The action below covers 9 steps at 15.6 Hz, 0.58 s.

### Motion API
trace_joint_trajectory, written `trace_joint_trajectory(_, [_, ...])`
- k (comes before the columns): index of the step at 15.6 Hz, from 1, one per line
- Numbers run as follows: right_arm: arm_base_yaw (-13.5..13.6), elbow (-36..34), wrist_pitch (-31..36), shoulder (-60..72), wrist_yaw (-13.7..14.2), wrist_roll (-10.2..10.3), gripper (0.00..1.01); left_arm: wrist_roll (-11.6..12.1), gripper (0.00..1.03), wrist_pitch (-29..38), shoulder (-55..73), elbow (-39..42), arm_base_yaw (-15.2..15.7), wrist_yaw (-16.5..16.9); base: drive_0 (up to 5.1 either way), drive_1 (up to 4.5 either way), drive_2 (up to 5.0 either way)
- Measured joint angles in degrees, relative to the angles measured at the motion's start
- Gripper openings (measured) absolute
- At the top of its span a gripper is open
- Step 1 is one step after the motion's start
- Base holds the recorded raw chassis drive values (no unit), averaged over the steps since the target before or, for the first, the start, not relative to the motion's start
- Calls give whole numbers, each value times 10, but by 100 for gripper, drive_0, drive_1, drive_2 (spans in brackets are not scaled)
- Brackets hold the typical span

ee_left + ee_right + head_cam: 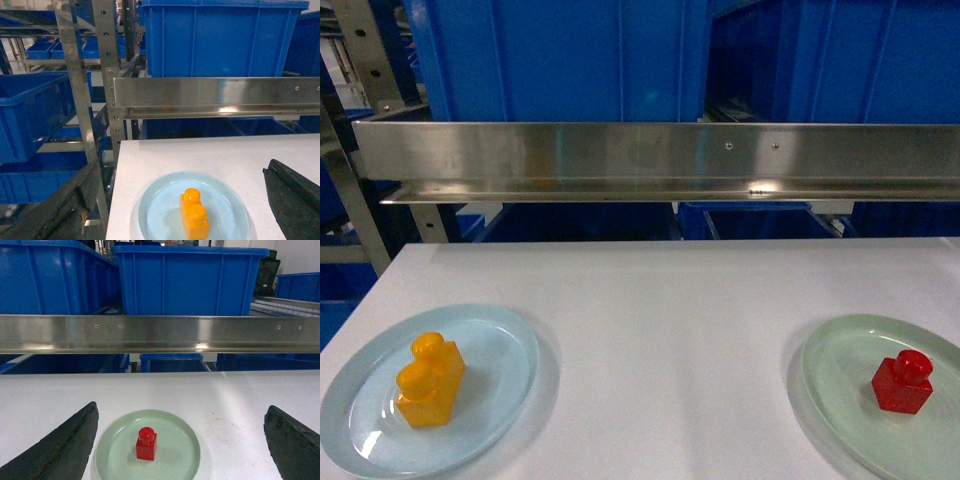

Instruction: Sort and place red and yellow blocks in left bins

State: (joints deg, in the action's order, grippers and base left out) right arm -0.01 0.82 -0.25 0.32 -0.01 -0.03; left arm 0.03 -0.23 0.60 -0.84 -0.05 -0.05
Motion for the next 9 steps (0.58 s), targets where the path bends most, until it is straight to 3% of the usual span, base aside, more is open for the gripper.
trace_joint_trajectory(6, [0,0,0,0,0,0,98,0,98,0,0,0,0,0,0,0,0])
trace_joint_trajectory(7, [-43,0,96,73,-50,0,98,-3,98,72,48,0,-22,-15,0,0,0])
trace_joint_trajectory(8, [-63,48,216,260,-91,13,98,-27,98,173,212,-38,8,18,0,0,0])
trace_joint_trajectory(9, [-53,86,238,315,-90,17,98,-31,98,202,265,-70,28,43,0,0,0])
